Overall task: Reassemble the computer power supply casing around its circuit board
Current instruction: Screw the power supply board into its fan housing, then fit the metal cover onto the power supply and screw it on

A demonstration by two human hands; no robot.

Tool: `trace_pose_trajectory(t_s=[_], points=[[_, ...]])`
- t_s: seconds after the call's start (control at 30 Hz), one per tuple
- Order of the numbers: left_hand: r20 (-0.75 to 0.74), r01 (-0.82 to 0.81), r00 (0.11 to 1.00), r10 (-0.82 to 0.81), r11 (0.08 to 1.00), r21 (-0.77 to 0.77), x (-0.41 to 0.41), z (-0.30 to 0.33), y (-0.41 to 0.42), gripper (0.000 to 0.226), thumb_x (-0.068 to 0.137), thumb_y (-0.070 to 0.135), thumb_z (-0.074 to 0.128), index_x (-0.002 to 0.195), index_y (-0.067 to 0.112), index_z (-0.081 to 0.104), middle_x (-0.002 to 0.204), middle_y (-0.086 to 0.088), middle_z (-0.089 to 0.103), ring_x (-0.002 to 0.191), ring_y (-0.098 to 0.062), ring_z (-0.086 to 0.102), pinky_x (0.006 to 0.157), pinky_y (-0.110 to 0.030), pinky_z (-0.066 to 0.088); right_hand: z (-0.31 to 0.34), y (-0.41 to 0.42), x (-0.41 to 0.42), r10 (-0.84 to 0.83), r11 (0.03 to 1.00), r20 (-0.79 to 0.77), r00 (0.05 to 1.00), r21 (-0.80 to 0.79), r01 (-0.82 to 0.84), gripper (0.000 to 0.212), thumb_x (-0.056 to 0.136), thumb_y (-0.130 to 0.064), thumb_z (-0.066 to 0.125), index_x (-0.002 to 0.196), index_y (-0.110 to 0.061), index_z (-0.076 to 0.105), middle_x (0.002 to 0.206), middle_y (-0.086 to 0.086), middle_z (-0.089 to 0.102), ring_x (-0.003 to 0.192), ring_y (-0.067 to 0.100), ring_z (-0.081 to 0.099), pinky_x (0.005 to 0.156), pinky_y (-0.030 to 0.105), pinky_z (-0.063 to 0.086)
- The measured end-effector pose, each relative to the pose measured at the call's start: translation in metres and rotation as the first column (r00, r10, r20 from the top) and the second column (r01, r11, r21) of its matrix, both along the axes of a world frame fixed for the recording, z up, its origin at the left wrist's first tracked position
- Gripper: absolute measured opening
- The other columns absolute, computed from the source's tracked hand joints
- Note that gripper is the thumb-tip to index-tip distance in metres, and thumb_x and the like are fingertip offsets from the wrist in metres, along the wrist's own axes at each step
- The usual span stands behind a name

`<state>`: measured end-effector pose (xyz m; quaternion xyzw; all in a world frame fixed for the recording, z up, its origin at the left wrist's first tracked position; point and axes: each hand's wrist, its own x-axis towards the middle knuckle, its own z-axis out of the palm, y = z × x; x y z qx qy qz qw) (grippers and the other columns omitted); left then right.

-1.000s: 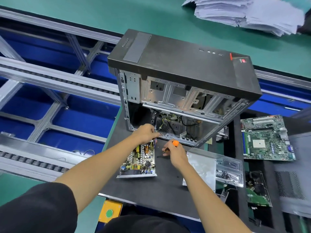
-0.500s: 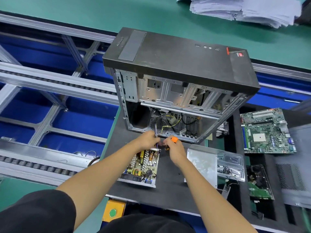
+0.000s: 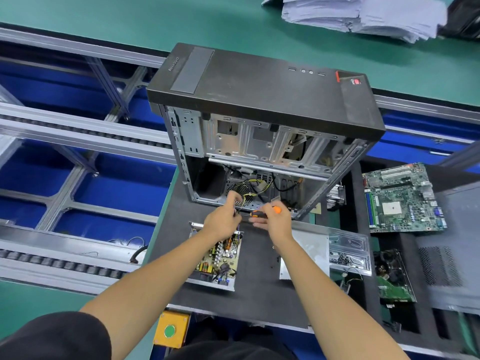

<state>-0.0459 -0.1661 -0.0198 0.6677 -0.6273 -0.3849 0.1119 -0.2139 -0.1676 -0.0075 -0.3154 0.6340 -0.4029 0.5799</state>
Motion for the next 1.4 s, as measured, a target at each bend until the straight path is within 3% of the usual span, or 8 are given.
trace_pose_trajectory(t_s=[0.1,0.17,0.27,0.47,0.7,0.9,1.17,1.4], points=[[0.053,-0.142,0.988,0.142,0.99,-0.011,-0.003,-0.001,0.002,0.044,0.091,0.029,0.059,0.108,0.031,0.019,0.07,0.004,0.061,0.055,-0.019,0.059,0.053,-0.033,0.039,-0.008,0.0,0.005,0.026,0.978,0.124,0.992,0.2,-0.05,0.016,0.101,-0.019,0.043,0.102,-0.008,0.055,0.109,0.021,0.069,0.078,0.035,0.075,0.057,0.035,0.059],[0.118,-0.197,0.973,0.199,0.98,-0.033,-0.006,-0.004,0.004,0.05,0.086,0.037,0.063,0.105,0.03,0.018,0.07,0.007,0.062,0.061,-0.02,0.062,0.055,-0.033,0.036,-0.013,0.002,0.005,0.202,0.966,-0.128,0.971,0.192,-0.176,0.012,0.102,-0.026,0.04,0.103,-0.019,0.049,0.112,0.012,0.069,0.073,0.029,0.073,0.063,0.036,0.055],[0.198,-0.243,0.95,0.241,0.97,-0.012,-0.011,-0.005,0.0,0.056,0.079,0.049,0.069,0.105,0.025,0.026,0.082,0.008,0.065,0.083,-0.025,0.067,0.07,-0.038,0.036,-0.018,0.009,0.0,0.359,0.917,-0.643,0.676,0.107,-0.385,0.013,0.098,-0.036,0.045,0.102,-0.026,0.039,0.11,-0.002,0.056,0.081,0.028,0.062,0.069,0.038,0.047],[0.451,-0.242,0.875,0.176,0.966,0.092,-0.014,-0.002,-0.01,0.069,0.076,0.071,0.057,0.12,0.018,0.062,0.128,-0.009,0.056,0.118,-0.031,0.056,0.095,-0.044,0.044,-0.016,0.023,-0.013,0.295,0.795,-0.925,0.239,0.099,-0.598,0.029,0.095,-0.038,0.049,0.12,-0.024,0.045,0.114,0.002,0.037,0.066,0.027,0.052,0.055,0.032,0.04],[0.416,-0.248,0.866,0.278,0.961,-0.125,-0.018,-0.011,0.001,0.067,0.085,0.057,0.055,0.127,0.014,0.027,0.112,-0.01,0.066,0.098,-0.035,0.066,0.087,-0.047,0.043,-0.005,0.035,-0.102,-0.108,0.844,-0.955,0.277,-0.235,-0.482,0.033,0.069,-0.011,0.068,0.099,-0.013,0.056,0.1,0.002,0.044,0.077,0.023,0.049,0.058,0.031,0.04],[0.388,-0.206,0.887,0.25,0.967,-0.153,-0.013,-0.007,0.001,0.057,0.088,0.054,0.055,0.123,0.016,0.032,0.117,-0.009,0.059,0.106,-0.034,0.061,0.086,-0.047,0.043,-0.003,0.016,-0.147,0.249,0.767,-0.962,-0.11,0.265,-0.585,0.013,0.096,-0.025,0.049,0.108,-0.023,0.054,0.097,-0.003,0.061,0.091,0.022,0.06,0.08,0.038,0.035],[0.315,-0.197,0.931,0.185,0.98,0.006,-0.012,0.009,-0.006,0.075,0.081,0.065,0.064,0.13,0.019,0.03,0.126,-0.008,0.052,0.118,-0.033,0.055,0.099,-0.051,0.045,0.023,0.017,-0.154,0.152,0.73,-0.987,-0.06,0.153,-0.666,0.01,0.098,-0.017,0.049,0.102,-0.018,0.058,0.099,-0.004,0.059,0.078,0.022,0.059,0.053,0.03,0.031],[0.305,-0.144,0.944,0.129,0.989,0.027,-0.017,0.013,-0.007,0.094,0.078,0.066,0.07,0.144,0.016,0.025,0.133,-0.01,0.047,0.122,-0.034,0.053,0.094,-0.049,0.051,0.041,0.016,-0.14,0.139,0.802,-0.96,0.243,-0.035,-0.597,0.019,0.093,-0.018,0.038,0.076,-0.024,0.031,0.069,-0.001,0.038,0.055,0.018,0.042,0.048,0.029,0.022]])
